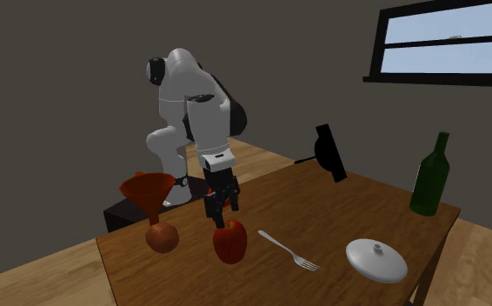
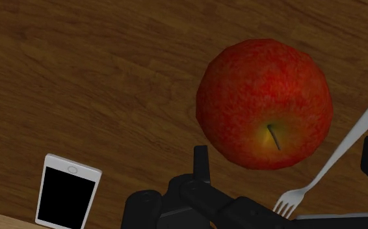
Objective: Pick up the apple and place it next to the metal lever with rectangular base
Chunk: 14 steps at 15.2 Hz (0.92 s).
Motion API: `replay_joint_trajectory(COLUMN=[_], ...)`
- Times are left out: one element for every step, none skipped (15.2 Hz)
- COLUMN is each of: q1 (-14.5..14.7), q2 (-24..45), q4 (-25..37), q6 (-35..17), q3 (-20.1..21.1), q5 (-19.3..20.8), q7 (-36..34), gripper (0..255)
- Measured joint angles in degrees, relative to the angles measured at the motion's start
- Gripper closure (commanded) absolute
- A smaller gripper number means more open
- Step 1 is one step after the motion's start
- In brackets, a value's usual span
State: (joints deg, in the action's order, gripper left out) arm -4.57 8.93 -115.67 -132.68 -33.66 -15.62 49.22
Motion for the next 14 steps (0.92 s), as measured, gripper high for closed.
replay_joint_trajectory(q1=[0.0, 0.0, 0.0, 0.0, 0.0, 0.0, 0.0, 0.0, 0.0, 0.0, 0.0, 0.1, 0.1, 0.2], q2=[0.0, 0.0, 0.0, 0.0, 0.0, 0.0, 0.0, 0.0, 0.0, 0.0, 0.0, -0.3, -0.6, -0.9], q4=[0.0, 0.0, 0.0, 0.0, 0.0, 0.0, 0.0, 0.0, 0.0, 0.0, 0.0, 0.1, 0.3, 0.6], q6=[0.0, 0.0, 0.0, 0.0, 0.0, 0.0, 0.0, 0.0, 0.0, 0.0, 0.0, 0.3, 0.8, 1.3], q3=[0.0, 0.0, 0.0, 0.0, 0.0, 0.0, 0.0, 0.0, 0.0, 0.0, 0.0, -0.1, -0.1, -0.2], q5=[0.0, 0.0, 0.0, 0.0, 0.0, 0.0, 0.0, 0.0, 0.0, 0.0, 0.0, 0.2, 0.6, 0.9], q7=[0.0, 0.0, 0.0, 0.0, 0.0, 0.0, 0.0, 0.0, 0.0, 0.0, 0.0, -0.2, -0.4, -0.7], gripper=[255, 255, 255, 255, 255, 255, 255, 255, 255, 255, 255, 255, 255, 255])
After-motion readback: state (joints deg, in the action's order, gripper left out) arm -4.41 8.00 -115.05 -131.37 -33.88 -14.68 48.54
